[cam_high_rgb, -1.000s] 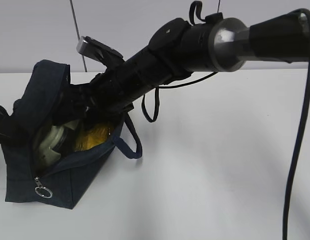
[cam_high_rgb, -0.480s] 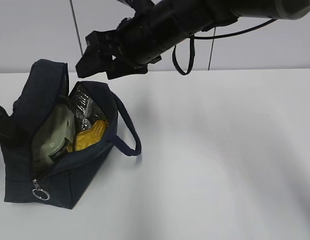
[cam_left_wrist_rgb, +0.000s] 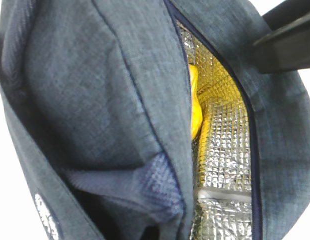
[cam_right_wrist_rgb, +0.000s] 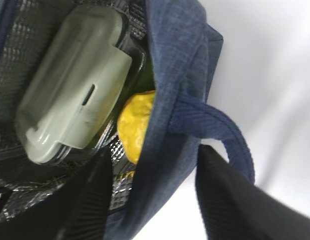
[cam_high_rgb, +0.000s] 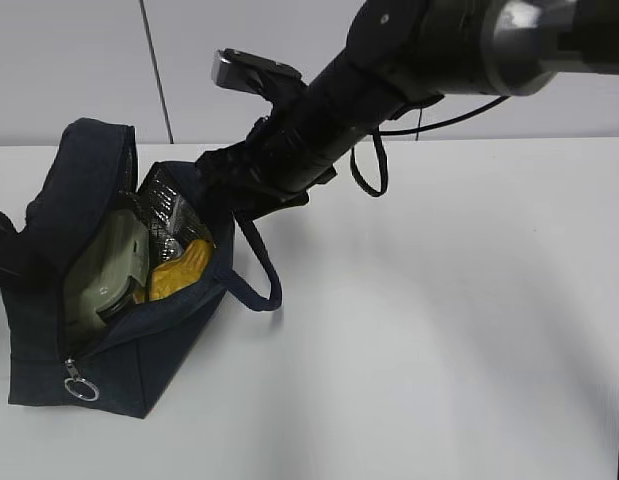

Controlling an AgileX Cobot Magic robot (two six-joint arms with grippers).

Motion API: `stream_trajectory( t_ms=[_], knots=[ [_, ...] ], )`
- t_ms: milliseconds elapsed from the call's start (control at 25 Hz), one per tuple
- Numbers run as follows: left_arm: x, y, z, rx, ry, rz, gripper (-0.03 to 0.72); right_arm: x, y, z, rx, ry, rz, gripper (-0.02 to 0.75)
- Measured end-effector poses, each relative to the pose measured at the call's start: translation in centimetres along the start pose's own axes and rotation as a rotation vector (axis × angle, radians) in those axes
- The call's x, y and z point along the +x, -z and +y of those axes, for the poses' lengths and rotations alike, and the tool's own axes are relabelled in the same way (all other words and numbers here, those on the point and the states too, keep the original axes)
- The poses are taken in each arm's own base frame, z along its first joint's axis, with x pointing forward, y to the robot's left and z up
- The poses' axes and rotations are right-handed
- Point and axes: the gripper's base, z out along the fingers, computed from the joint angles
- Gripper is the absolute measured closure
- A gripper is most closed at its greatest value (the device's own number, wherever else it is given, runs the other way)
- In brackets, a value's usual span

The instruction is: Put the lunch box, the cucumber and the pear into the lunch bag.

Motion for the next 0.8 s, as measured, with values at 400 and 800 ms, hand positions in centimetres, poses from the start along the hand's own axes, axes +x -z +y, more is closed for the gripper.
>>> stream_trajectory(
  t_ms=[400,800],
  knots=[
    [0.0,-0.5,0.1,0.004,0.008,0.014,0.686,0.2,-0.7,-1.0,0.04,-0.039,0.001,0.727],
    [-3.7,-1.8,0.5,0.032,0.014,0.016,0.686,3.4,4.5,-2.0,0.16,-0.091,-0.08,0.732]
  ],
)
